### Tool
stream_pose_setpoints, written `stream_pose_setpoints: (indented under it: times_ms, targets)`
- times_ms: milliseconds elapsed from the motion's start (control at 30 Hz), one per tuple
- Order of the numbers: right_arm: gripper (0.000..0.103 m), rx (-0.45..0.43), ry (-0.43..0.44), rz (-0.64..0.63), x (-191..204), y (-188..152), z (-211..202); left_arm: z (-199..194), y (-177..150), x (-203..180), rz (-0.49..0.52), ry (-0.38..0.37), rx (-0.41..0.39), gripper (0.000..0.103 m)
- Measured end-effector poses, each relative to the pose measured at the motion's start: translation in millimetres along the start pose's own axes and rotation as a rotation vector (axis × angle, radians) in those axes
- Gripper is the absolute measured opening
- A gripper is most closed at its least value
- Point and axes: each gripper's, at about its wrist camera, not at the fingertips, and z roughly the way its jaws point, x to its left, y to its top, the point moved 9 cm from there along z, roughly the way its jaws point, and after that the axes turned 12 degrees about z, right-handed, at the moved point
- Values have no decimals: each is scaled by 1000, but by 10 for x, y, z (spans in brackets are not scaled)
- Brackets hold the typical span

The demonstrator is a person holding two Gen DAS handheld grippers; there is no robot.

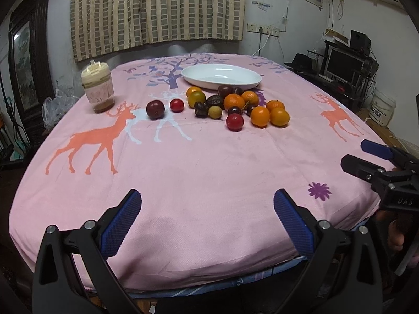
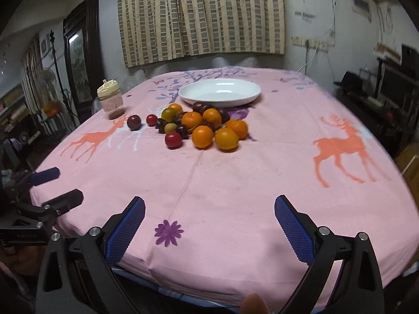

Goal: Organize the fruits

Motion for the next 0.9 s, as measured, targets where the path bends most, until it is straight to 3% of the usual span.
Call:
stream_pose_setpoints:
  times_ms: [200,333,500,567,733,900]
  targets:
    - [99,46,-43,-10,-162,206,374,300,47,189,-28,-29,5,99]
    - [81,127,-28,-16,-165,371,697,488,137,231,-72,-93,17,99]
    - [69,190,-63,-81,-152,522,1108,655,352,264,1,-105,24,99]
    - [58,213,-70,-78,-187,580,1233,707,489,251,12,-128,7,98]
    - [54,271,-46,-75,-176,646,1435,980,740,164,49,-223,42,78]
    - [54,294,-31,-61,-204,682,1551,1238,926,-25,102,-259,59,73]
